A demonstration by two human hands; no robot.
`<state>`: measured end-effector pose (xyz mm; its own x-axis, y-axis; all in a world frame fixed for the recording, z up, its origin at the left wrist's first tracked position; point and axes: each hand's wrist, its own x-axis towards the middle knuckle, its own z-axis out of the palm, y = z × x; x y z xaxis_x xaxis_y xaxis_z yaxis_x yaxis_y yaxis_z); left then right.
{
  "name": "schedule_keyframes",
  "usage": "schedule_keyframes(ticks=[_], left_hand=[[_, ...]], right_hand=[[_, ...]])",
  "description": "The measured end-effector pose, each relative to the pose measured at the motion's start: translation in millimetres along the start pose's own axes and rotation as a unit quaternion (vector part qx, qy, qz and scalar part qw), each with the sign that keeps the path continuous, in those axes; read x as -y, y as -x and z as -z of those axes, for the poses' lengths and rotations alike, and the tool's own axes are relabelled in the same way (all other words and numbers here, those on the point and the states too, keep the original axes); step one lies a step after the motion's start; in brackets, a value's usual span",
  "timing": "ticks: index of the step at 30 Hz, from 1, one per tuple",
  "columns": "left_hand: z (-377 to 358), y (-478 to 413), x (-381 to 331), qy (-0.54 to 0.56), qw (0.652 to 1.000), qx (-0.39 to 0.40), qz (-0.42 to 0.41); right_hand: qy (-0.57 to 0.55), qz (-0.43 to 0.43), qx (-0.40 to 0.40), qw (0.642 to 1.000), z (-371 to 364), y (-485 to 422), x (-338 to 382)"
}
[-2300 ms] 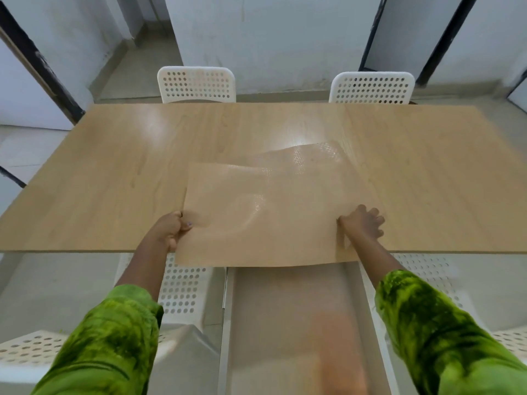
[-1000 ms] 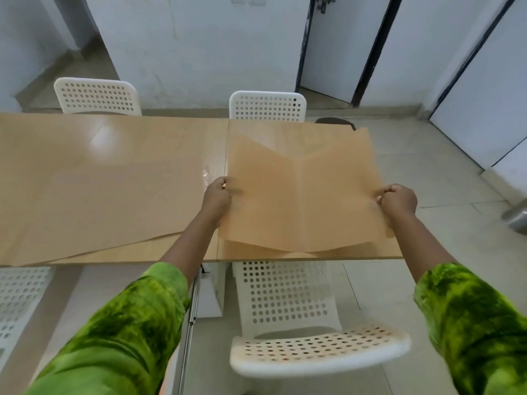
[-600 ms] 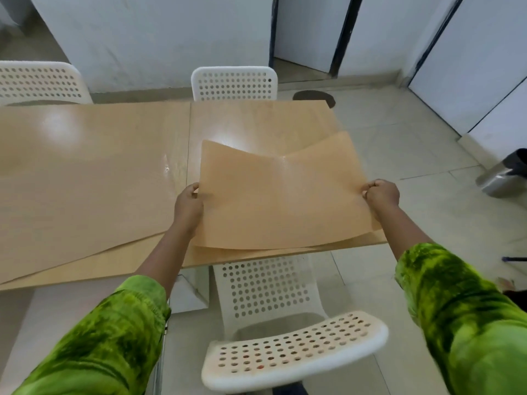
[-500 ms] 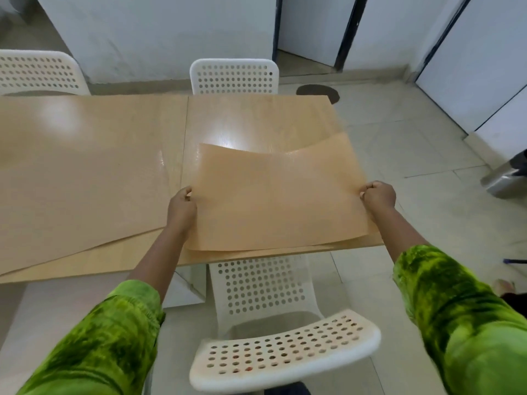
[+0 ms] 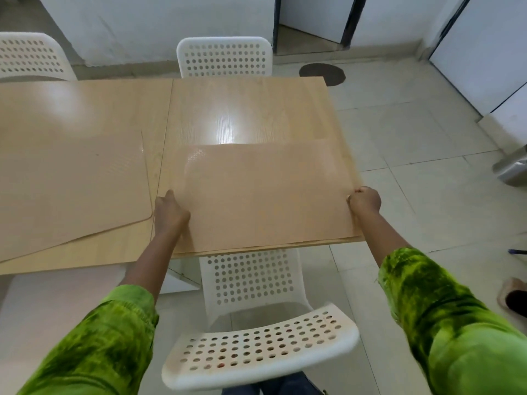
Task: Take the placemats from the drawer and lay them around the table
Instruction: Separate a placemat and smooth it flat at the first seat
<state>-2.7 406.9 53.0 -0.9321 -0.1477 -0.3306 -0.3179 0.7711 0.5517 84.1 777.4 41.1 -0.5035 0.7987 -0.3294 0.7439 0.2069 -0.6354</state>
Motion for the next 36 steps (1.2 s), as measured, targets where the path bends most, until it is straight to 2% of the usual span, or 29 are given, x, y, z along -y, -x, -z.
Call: schedule_keyframes(ticks=[6,13,16,18,20,22,25,27,31,36], left_hand=[[-7.8,-0.4,0.4,-0.103,0.994,-0.015,-0.022],[-7.4,-1.6,-0.3,-0.154,0.988,-0.016,-0.012],[-7.4,0.3,-5.7,-0.179,0.984,-0.014,0.013],[-9.1,2.2,-16.0,-0.19,0.981,-0.029,0.013],[-16.3,-1.2,-32.4,-0.195,0.979,-0.046,-0.044],[-32.2,-9.8,-53.2,-0.193,0.972,-0.023,-0.129],[-69.5,-27.9,-84.4,-0.256,0.928,0.077,-0.26],[-90.5,-37.5,-99.9,-0.296,0.895,0.106,-0.317],[-102.1,-67.2,-119.5,-0.297,0.879,0.077,-0.364],[-96.1,-95.0,-97.6,-0.323,0.87,0.086,-0.364]], right_hand=[[0.005,-0.009,-0.014,1.0,0.0,0.6,-6.7],[0.032,0.002,-0.018,0.999,-2.3,1.1,-7.8],[0.064,0.001,-0.035,0.997,-5.9,3.3,-6.4],[0.105,0.029,-0.051,0.993,-12.0,8.3,-0.7],[0.136,0.077,-0.053,0.986,-24.2,14.6,11.2],[0.161,0.137,-0.023,0.977,-44.8,21.1,26.5],[0.187,0.244,0.049,0.95,-87.1,23.7,54.7],[0.218,0.303,0.084,0.924,-112.2,23.4,71.9],[0.262,0.367,0.103,0.887,-139.3,12.6,99.7],[0.295,0.409,0.149,0.85,-150.0,0.2,106.5]])
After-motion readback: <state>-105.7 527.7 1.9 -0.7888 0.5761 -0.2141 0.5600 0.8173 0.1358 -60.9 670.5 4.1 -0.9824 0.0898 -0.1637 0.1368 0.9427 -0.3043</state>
